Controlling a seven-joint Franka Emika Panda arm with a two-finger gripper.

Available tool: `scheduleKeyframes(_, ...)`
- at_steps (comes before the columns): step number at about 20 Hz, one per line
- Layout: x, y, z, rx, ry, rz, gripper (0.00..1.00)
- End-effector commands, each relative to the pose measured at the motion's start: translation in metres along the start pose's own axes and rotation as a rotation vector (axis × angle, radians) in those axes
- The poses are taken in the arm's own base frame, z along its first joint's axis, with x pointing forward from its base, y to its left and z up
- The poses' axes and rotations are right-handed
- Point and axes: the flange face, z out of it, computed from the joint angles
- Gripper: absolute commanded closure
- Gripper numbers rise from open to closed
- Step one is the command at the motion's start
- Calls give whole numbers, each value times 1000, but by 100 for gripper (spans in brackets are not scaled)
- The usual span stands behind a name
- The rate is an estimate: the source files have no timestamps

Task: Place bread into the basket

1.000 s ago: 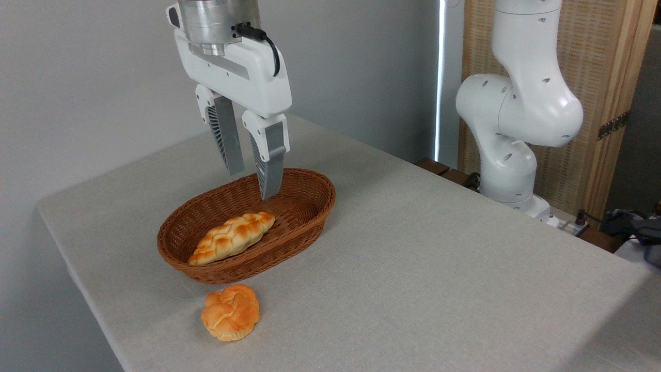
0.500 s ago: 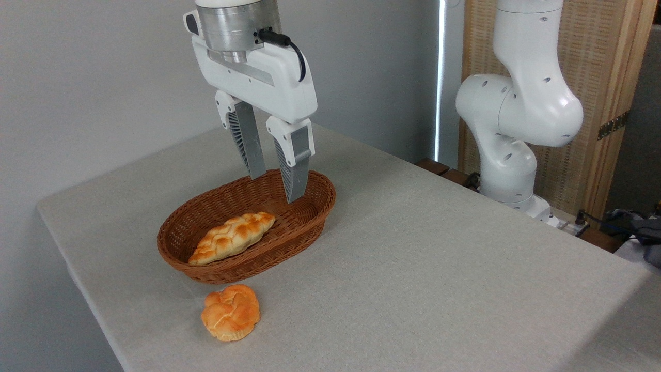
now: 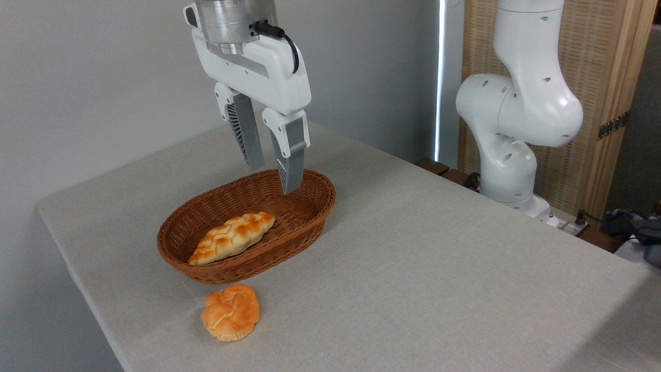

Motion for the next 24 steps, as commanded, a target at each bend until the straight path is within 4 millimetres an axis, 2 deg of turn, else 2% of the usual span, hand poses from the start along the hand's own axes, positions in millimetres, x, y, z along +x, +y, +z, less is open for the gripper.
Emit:
scheduleKeyframes(1,4,19,-4,0,-22,-27,0)
scheduleKeyframes(6,1,15,-5,43,-53,-16,0)
scheduleKeyframes(24,-4,14,-9,27,-52,-16,0)
